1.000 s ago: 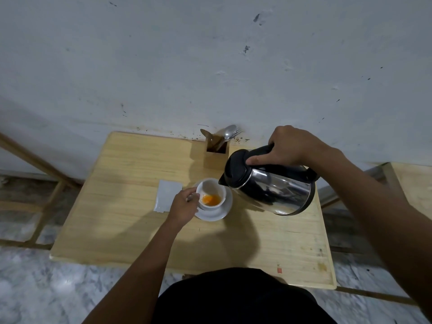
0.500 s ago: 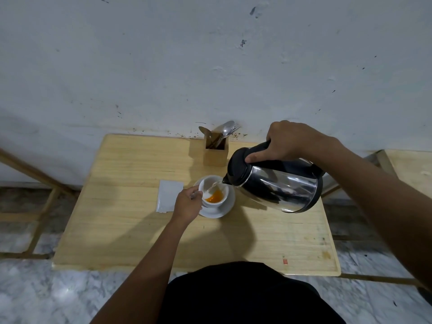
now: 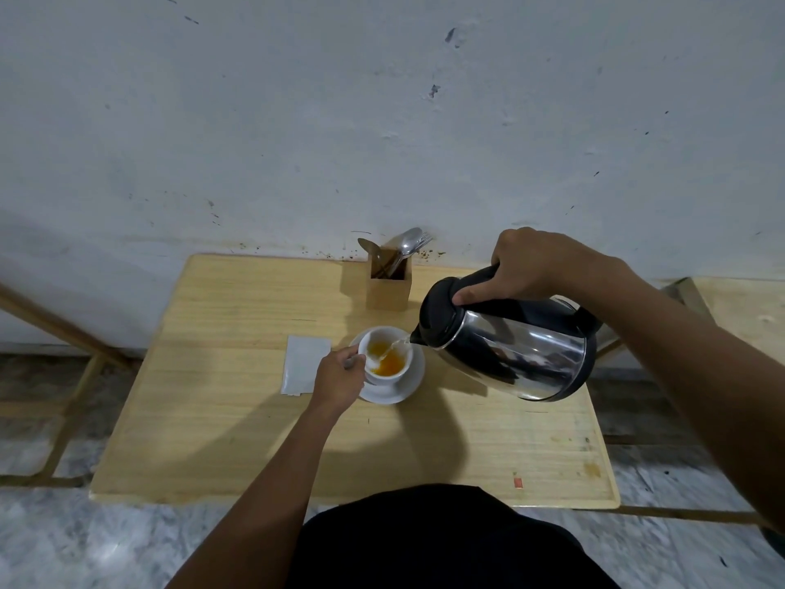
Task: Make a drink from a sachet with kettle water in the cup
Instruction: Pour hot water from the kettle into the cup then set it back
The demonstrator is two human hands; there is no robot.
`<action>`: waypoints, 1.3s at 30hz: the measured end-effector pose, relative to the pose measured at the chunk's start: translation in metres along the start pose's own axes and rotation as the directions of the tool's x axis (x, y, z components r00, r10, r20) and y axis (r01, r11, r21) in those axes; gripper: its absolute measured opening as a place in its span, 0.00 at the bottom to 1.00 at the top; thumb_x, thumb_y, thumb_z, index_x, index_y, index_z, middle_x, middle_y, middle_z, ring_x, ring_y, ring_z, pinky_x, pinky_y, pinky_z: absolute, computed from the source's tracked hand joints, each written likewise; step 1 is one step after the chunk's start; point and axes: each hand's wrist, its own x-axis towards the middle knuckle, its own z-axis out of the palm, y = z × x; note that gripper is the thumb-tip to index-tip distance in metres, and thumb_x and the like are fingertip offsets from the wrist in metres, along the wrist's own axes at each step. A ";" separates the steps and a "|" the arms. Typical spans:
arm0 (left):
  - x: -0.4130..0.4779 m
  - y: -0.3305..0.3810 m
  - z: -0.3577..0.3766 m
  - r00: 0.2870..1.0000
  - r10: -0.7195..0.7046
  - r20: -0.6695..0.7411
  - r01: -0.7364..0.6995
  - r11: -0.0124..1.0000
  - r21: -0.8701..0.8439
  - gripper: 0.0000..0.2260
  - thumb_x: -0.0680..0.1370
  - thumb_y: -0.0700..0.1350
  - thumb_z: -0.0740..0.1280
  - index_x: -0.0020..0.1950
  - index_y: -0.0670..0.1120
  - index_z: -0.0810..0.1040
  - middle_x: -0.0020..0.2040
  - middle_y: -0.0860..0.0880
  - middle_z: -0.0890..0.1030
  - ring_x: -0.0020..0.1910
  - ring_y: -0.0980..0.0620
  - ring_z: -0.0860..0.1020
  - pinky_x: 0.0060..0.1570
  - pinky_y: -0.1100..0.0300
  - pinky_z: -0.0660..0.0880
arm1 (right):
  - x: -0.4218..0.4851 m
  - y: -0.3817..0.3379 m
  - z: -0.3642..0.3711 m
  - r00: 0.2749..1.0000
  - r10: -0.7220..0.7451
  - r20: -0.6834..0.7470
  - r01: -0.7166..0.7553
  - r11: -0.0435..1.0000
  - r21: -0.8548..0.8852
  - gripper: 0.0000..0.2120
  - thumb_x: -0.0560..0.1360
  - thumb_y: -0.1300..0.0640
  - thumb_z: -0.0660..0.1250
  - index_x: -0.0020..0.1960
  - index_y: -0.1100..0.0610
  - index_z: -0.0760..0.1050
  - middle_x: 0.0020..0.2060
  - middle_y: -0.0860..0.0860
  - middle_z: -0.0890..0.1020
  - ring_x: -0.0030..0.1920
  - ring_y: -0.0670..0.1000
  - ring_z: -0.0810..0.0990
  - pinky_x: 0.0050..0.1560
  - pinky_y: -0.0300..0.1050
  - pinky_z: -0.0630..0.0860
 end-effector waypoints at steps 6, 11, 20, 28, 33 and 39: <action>0.002 -0.001 0.000 1.000 -0.001 0.000 0.001 1.000 -0.001 0.15 0.80 0.42 0.62 0.67 0.42 0.75 0.48 0.46 0.78 0.46 0.46 0.80 0.56 0.43 0.79 | -0.003 0.002 0.002 1.000 0.023 0.003 -0.023 1.000 0.016 0.36 0.59 0.23 0.67 0.27 0.58 0.68 0.23 0.50 0.71 0.26 0.51 0.69 0.32 0.44 0.65; 0.003 -0.002 0.001 1.000 0.003 -0.008 -0.003 1.000 0.001 0.15 0.80 0.42 0.62 0.66 0.42 0.76 0.49 0.45 0.78 0.45 0.48 0.79 0.56 0.42 0.78 | -0.007 0.002 0.003 0.999 0.030 0.022 -0.031 0.999 0.037 0.35 0.60 0.24 0.68 0.27 0.58 0.67 0.23 0.50 0.70 0.26 0.51 0.69 0.32 0.44 0.64; 0.004 -0.003 0.002 1.000 -0.001 -0.001 0.001 1.000 -0.023 0.14 0.80 0.40 0.61 0.64 0.42 0.77 0.41 0.52 0.77 0.39 0.52 0.78 0.56 0.41 0.78 | -0.009 0.003 0.005 0.999 0.036 0.004 -0.036 0.999 0.023 0.35 0.59 0.23 0.67 0.29 0.57 0.68 0.25 0.50 0.72 0.27 0.51 0.71 0.33 0.44 0.66; 0.009 -0.007 0.000 1.000 -0.015 0.006 0.016 0.999 -0.041 0.14 0.80 0.42 0.63 0.65 0.43 0.76 0.55 0.43 0.79 0.41 0.55 0.79 0.56 0.44 0.79 | -0.010 0.000 0.005 0.999 0.050 -0.005 -0.050 0.998 0.023 0.35 0.59 0.23 0.67 0.30 0.57 0.68 0.26 0.50 0.72 0.28 0.50 0.71 0.33 0.44 0.66; 0.010 -0.008 0.001 1.000 -0.010 0.001 0.010 0.999 -0.031 0.14 0.80 0.42 0.62 0.65 0.43 0.76 0.56 0.43 0.78 0.41 0.56 0.78 0.56 0.44 0.79 | -0.011 -0.001 0.005 0.999 0.047 -0.006 -0.046 0.998 0.029 0.35 0.59 0.23 0.67 0.30 0.57 0.68 0.26 0.50 0.72 0.28 0.50 0.71 0.33 0.45 0.67; 0.011 -0.008 0.000 1.000 0.002 0.000 -0.002 1.000 -0.010 0.15 0.80 0.42 0.62 0.66 0.43 0.76 0.57 0.43 0.78 0.41 0.56 0.78 0.54 0.48 0.80 | -0.011 -0.002 0.005 0.999 0.046 0.001 -0.046 0.999 0.017 0.34 0.59 0.23 0.66 0.32 0.56 0.69 0.28 0.50 0.74 0.30 0.49 0.73 0.34 0.45 0.69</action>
